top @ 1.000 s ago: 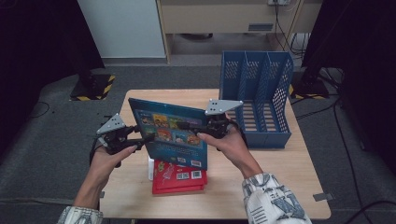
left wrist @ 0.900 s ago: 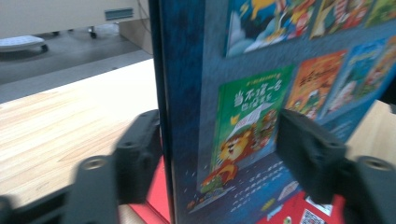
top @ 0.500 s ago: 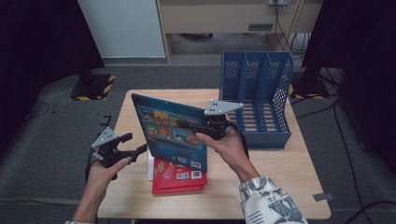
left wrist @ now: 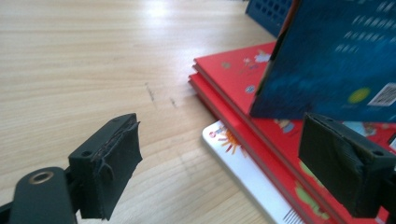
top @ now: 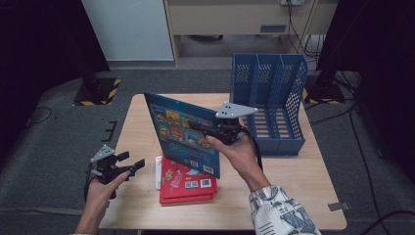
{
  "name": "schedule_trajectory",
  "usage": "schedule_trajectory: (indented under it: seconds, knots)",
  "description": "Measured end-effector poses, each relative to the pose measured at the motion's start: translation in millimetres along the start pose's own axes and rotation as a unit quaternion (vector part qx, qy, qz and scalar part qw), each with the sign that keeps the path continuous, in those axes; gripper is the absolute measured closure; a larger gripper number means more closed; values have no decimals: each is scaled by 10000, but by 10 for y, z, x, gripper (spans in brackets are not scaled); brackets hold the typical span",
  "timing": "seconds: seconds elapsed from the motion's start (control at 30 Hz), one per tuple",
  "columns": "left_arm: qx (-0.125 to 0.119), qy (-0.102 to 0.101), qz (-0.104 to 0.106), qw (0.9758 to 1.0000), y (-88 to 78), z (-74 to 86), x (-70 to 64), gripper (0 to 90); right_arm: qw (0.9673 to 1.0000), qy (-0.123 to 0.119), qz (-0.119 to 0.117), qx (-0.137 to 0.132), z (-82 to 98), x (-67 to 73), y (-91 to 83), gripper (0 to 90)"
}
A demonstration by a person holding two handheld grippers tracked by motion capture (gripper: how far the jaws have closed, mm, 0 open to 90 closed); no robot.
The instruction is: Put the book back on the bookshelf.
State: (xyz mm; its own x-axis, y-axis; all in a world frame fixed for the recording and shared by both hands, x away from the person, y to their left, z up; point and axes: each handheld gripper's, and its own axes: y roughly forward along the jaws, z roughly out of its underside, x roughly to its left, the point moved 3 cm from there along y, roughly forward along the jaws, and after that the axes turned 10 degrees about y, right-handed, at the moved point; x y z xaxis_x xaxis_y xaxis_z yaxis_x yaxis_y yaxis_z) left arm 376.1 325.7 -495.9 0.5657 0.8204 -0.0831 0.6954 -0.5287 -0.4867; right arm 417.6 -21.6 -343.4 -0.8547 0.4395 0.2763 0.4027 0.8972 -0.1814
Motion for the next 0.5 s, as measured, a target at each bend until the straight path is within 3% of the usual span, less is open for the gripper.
schedule_trajectory:
  seconds: [0.5]
  knots:
    - [67,-128,-203,9997,-12,58,63,124,9995,39,291,-139,-77,-58,-79,834]
